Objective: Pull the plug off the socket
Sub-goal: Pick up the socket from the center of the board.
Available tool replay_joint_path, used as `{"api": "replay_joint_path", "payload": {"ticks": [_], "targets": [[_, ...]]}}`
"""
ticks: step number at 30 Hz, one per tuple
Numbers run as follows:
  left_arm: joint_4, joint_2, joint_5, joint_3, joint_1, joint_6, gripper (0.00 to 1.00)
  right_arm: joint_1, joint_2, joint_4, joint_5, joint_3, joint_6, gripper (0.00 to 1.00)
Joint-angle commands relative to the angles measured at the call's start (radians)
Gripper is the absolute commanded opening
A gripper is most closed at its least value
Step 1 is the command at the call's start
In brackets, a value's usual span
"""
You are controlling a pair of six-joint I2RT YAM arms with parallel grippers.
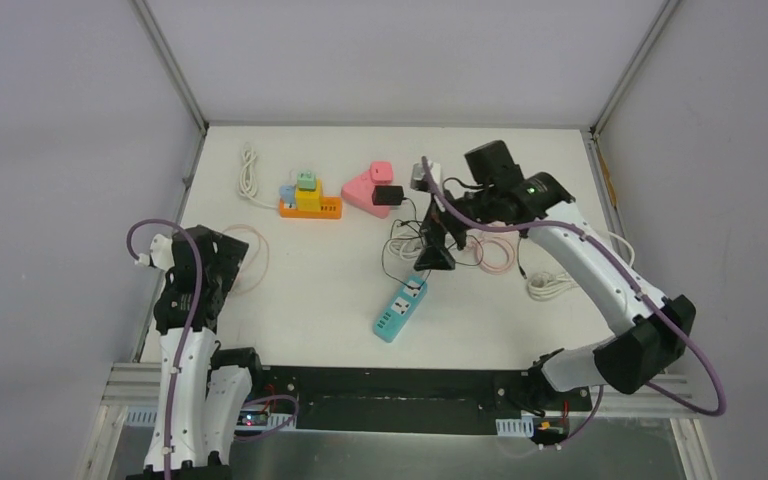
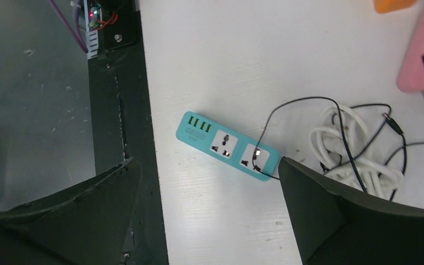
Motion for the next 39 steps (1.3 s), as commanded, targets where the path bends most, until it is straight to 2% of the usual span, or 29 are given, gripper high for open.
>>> {"api": "replay_joint_path", "payload": {"ticks": [1,8,14,16,21,26,30,33,39], "targets": [[0.028,-0.028,0.163,0.038,0.012,0.086,0.99,-0.136,-0.123,0.128,-0.137,-0.105,0.01,1.0],[0.225,-0.071,0.459,-0.043,0.012,0.148,0.97,-0.291,-0.25,0.254,-0.241,-0.262,0.073,1.0],[0.415,-0.069,0.691,-0.112,0.006,0.118,0.94,-0.323,-0.282,0.279,-0.232,-0.332,0.069,1.0],[0.475,-0.067,0.724,-0.128,-0.01,0.087,0.92,-0.327,-0.28,0.273,-0.232,-0.334,0.065,1.0],[0.615,-0.091,0.685,-0.168,-0.117,0.056,0.9,-0.336,-0.278,0.266,-0.225,-0.34,0.056,1.0],[0.723,-0.023,0.572,-0.178,-0.362,0.089,0.88,-0.348,-0.275,0.261,-0.213,-0.344,0.047,1.0],[0.842,0.084,0.543,-0.18,-0.488,0.122,0.86,-0.366,-0.274,0.26,-0.215,-0.345,0.047,1.0],[0.893,0.15,0.513,-0.171,-0.58,0.179,0.86,-0.38,-0.271,0.26,-0.217,-0.347,0.044,1.0],[0.905,0.225,0.363,-0.148,-0.776,0.342,0.86,-0.403,-0.264,0.237,-0.214,-0.342,0.021,1.0]]}}
